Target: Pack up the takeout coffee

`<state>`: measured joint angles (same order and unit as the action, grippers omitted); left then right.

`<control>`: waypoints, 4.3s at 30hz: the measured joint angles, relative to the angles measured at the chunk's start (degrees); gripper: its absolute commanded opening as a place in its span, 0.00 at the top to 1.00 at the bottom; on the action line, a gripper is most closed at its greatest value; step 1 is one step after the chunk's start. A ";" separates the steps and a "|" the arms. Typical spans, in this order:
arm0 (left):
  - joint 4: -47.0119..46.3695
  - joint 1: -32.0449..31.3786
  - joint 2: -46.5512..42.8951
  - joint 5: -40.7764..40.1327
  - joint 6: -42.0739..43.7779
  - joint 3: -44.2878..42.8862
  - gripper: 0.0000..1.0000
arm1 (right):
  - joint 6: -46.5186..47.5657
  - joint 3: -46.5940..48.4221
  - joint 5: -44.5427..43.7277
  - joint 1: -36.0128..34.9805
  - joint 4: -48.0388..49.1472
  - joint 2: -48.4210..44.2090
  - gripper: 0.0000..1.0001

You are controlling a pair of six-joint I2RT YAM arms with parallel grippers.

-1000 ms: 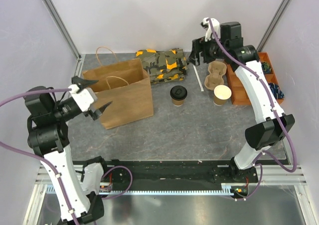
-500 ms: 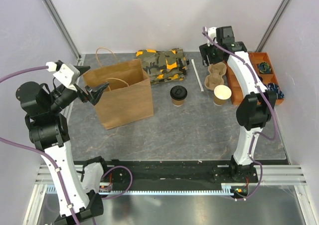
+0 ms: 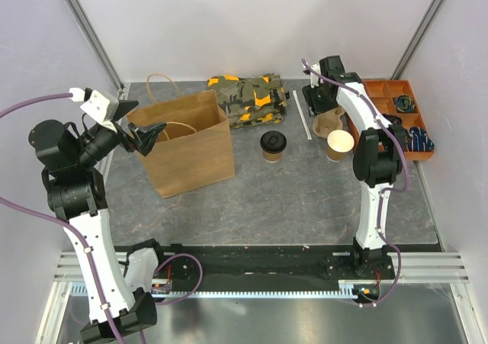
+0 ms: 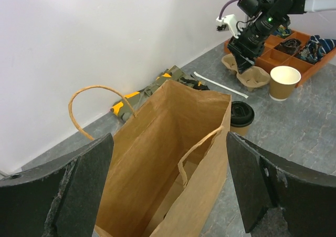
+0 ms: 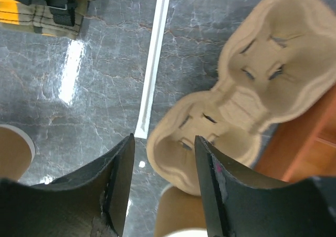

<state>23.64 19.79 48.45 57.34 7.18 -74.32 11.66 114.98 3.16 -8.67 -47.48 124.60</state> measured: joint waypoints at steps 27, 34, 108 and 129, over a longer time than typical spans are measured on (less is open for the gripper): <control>-1.92 0.00 0.55 -0.44 -0.98 1.27 0.04 | -7.43 -4.57 -1.01 -0.04 5.55 5.40 0.51; -2.82 0.00 0.39 -0.44 -1.25 2.01 0.04 | -8.07 -7.21 -4.39 -0.04 6.69 2.40 0.49; -3.80 0.00 2.60 -9.84 -15.08 -1.66 0.00 | 19.06 -58.40 9.94 -17.27 0.63 -70.34 1.00; 6.19 0.00 -0.70 -20.37 -23.23 1.66 0.02 | 36.94 -79.87 -1.53 -37.64 20.79 -62.97 0.19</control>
<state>29.82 19.79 47.75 36.97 -16.05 -72.66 48.60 35.11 1.63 -46.30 -26.70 61.63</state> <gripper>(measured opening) 0.993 0.710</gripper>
